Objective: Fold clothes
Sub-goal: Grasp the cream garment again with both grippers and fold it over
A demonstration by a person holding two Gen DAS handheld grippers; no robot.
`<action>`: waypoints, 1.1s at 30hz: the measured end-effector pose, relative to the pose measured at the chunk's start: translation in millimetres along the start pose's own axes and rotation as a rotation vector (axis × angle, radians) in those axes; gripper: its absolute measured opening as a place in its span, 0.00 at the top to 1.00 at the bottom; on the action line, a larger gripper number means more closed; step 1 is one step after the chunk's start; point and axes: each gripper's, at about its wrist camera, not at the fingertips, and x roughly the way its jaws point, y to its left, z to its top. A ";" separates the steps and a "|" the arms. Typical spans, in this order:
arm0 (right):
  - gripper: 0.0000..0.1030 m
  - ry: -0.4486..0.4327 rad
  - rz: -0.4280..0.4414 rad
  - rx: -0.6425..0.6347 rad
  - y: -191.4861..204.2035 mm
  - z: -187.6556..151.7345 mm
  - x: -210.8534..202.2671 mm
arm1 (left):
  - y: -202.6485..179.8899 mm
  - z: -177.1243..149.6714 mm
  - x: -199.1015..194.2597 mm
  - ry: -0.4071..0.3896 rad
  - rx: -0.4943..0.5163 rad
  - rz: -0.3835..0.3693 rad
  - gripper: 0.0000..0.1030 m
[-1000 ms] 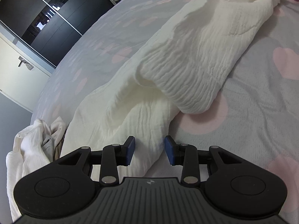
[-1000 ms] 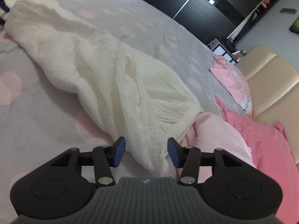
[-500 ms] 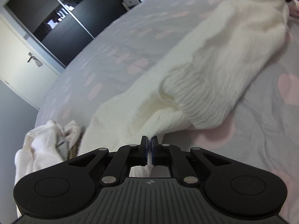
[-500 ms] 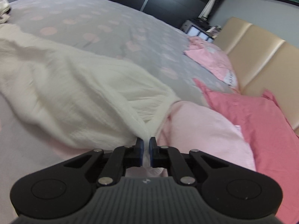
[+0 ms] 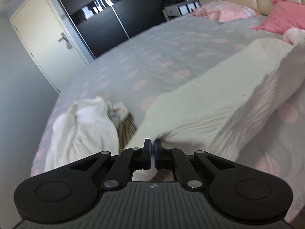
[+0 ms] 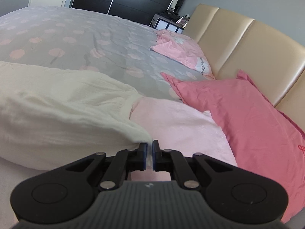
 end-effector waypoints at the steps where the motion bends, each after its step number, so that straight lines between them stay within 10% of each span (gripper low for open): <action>1: 0.94 0.010 0.001 -0.008 -1.9 -2.8 -3.6 | -3.2 -7.2 2.2 0.021 0.018 -0.016 0.99; 8: 0.98 0.111 -0.023 -0.095 -19.7 -36.6 -10.8 | -45.5 -41.3 20.2 0.162 0.208 -0.124 0.97; 17: 0.92 0.118 0.129 -0.108 -13.0 -59.4 -8.0 | -71.1 -47.1 -4.4 0.105 0.286 -0.133 0.69; 21: 0.65 0.125 0.226 0.093 -23.7 -52.9 0.8 | -107.9 -44.5 -17.3 0.049 0.385 -0.227 0.62; 31: 0.61 0.251 0.320 0.458 -29.0 -51.6 58.1 | -163.6 -74.0 11.2 0.135 0.604 -0.322 0.58; 33: 0.71 0.275 0.332 0.520 -29.5 -54.1 66.3 | -167.0 -79.8 22.4 0.171 0.619 -0.304 0.70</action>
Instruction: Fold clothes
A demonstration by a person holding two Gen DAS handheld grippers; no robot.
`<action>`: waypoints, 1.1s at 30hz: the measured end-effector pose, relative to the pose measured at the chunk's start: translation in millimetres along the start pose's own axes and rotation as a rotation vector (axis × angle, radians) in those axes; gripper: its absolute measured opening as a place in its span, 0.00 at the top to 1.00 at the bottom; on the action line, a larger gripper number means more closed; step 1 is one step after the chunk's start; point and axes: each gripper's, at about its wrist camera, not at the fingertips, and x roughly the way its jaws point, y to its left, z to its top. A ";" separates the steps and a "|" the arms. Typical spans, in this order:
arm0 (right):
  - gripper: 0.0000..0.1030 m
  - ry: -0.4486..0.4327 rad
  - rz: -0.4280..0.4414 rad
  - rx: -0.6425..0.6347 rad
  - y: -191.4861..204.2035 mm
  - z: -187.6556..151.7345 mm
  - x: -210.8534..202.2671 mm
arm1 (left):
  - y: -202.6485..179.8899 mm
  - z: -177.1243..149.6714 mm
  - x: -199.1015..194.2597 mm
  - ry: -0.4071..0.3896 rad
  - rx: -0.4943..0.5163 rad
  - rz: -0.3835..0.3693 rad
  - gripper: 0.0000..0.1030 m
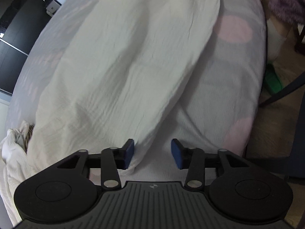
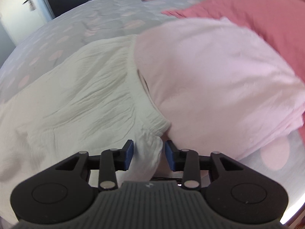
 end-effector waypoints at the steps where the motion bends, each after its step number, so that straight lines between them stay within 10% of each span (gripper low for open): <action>1: 0.82 0.001 0.001 0.016 -0.2 0.6 1.1 | 0.7 -0.2 4.4 0.007 -0.002 0.010 0.77; 5: 0.94 -0.049 -0.012 0.015 6.6 4.1 -14.4 | 4.5 0.9 11.3 0.017 -0.025 0.049 0.97; 14: 0.96 -0.262 -0.127 -0.004 0.5 7.6 -99.1 | 31.5 -4.0 -64.4 -0.136 -0.132 0.011 0.98; 22: 0.95 -0.123 -0.204 0.014 -18.3 -7.3 -67.5 | 1.2 4.2 -60.9 -0.116 -0.031 -0.120 0.98; 33: 0.67 -0.241 -0.269 -0.157 15.7 -21.0 -92.2 | 37.9 -23.8 -69.0 -0.151 -0.277 -0.059 0.86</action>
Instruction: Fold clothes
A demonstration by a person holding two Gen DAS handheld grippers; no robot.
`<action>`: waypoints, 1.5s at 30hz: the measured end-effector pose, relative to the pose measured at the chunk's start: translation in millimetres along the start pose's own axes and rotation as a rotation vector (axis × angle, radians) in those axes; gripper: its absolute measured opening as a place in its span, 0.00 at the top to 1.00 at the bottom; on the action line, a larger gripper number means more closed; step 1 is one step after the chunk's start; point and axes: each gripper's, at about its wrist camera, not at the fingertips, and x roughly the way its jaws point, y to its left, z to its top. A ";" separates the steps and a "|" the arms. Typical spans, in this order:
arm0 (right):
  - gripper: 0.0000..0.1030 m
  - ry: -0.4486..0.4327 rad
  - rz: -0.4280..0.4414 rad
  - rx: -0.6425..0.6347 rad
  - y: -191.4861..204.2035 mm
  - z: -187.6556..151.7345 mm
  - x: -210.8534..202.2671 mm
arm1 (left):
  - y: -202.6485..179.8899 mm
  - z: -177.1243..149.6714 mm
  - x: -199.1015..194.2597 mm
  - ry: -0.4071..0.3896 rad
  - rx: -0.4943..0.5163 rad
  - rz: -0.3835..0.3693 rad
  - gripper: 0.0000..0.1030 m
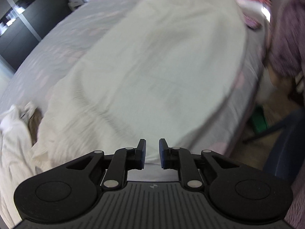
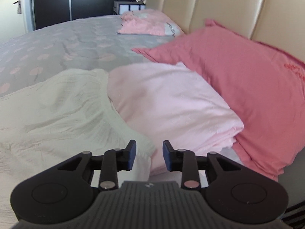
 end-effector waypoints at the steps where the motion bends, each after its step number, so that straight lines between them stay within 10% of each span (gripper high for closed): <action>1: 0.67 -0.013 0.015 -0.016 5.0 -0.1 -2.7 | 7.7 -1.7 -2.5 -0.005 -0.026 0.024 0.85; 17: 0.59 -0.094 0.182 -0.297 115.6 1.0 -14.7 | 107.7 -55.3 50.2 0.174 0.041 0.380 0.75; 29: 0.59 -0.061 0.216 -0.374 155.0 -3.0 1.5 | 111.3 -50.6 55.0 0.239 0.025 0.374 0.98; 45: 0.54 -0.080 0.300 -0.439 178.2 -11.4 -15.6 | 31.1 21.3 -18.8 -0.091 -0.238 -0.223 0.99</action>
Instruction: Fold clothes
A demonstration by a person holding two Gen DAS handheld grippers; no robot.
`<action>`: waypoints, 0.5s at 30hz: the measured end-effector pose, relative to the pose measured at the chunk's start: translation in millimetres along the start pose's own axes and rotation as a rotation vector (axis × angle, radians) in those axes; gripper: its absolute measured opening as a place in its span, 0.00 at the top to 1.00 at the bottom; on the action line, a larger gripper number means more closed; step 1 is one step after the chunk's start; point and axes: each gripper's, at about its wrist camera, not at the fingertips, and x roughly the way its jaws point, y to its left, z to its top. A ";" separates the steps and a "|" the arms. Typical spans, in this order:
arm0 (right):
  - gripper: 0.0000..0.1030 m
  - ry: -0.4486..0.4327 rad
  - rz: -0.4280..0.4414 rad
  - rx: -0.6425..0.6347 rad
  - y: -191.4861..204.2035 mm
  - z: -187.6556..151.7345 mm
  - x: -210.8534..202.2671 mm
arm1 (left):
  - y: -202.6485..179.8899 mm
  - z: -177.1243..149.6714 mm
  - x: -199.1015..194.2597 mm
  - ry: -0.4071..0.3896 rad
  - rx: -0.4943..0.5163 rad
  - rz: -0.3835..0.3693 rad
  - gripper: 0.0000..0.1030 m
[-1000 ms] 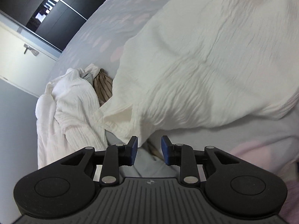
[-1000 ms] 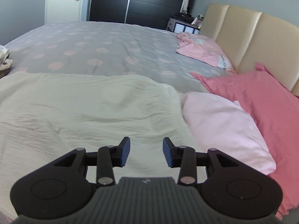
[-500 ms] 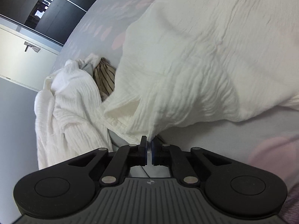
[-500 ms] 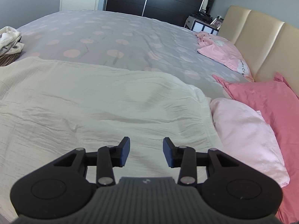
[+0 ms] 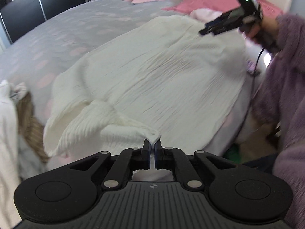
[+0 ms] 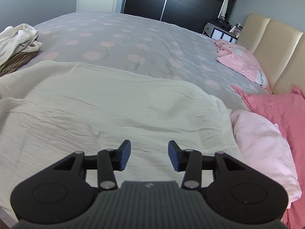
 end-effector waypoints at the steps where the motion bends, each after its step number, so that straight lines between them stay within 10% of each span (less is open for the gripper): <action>1: 0.54 0.000 0.004 -0.006 2.5 -0.3 -0.7 | -1.1 4.7 3.3 -0.020 -0.020 -0.033 0.99; 10: 0.53 -0.002 0.022 -0.045 16.6 -0.6 -5.5 | -3.0 39.4 46.1 -0.074 -0.023 -0.048 0.97; 15: 0.49 -0.012 0.029 -0.062 18.4 -1.8 -7.2 | -7.5 43.3 48.6 -0.007 0.070 0.034 0.62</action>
